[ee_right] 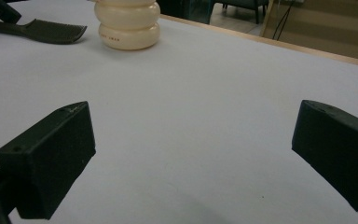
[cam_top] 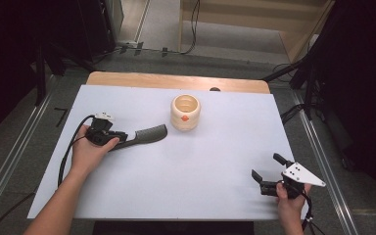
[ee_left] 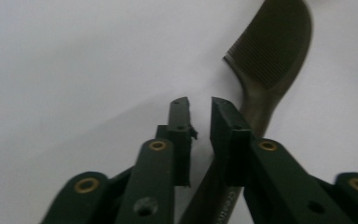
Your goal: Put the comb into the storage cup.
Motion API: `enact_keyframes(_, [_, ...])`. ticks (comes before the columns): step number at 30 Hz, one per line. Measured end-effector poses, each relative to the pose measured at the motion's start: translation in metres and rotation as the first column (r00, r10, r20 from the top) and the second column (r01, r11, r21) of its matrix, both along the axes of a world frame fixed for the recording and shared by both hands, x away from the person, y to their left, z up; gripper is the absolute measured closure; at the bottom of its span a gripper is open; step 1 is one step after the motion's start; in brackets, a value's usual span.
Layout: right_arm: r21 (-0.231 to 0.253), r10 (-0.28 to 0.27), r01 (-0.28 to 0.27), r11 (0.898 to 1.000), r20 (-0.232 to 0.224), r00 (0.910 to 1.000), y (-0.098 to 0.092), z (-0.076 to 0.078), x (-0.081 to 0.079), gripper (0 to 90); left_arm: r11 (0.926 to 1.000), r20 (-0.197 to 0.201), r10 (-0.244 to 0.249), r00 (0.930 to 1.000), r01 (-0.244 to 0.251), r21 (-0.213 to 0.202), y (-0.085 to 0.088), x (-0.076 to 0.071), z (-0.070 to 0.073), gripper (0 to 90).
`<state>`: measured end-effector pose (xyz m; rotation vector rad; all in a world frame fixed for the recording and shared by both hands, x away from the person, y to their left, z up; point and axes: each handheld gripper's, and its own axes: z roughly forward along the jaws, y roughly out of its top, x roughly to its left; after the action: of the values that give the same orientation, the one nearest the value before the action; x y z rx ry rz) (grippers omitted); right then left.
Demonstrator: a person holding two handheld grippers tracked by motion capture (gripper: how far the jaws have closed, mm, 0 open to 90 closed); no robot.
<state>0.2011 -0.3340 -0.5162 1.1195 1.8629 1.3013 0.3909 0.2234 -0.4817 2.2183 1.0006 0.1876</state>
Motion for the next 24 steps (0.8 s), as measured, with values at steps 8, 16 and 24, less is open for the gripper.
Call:
enact_keyframes(8, [0.000, 0.000, 0.000, 1.000, 0.002, 1.0000, 0.000, 0.000, 0.000, 0.0, 0.9970, 0.064, -0.077, 0.9950, 0.078, -0.009, -0.003, -0.008, 0.008, 60.4])
enact_keyframes(16, [0.000, 0.003, -0.003, 1.000, 0.003, 1.0000, 0.000, 0.000, 0.000, 0.0, 0.9920, 0.020, -0.110, 0.9938, 0.108, 0.065, -0.008, -0.008, -0.004, 56.5])
enact_keyframes(24, [-0.003, 0.001, -0.001, 1.000, 0.002, 1.0000, 0.000, 0.000, 0.000, 0.0, 0.9861, 0.016, -0.132, 0.9911, 0.130, 0.103, -0.011, -0.011, -0.007, 61.4])
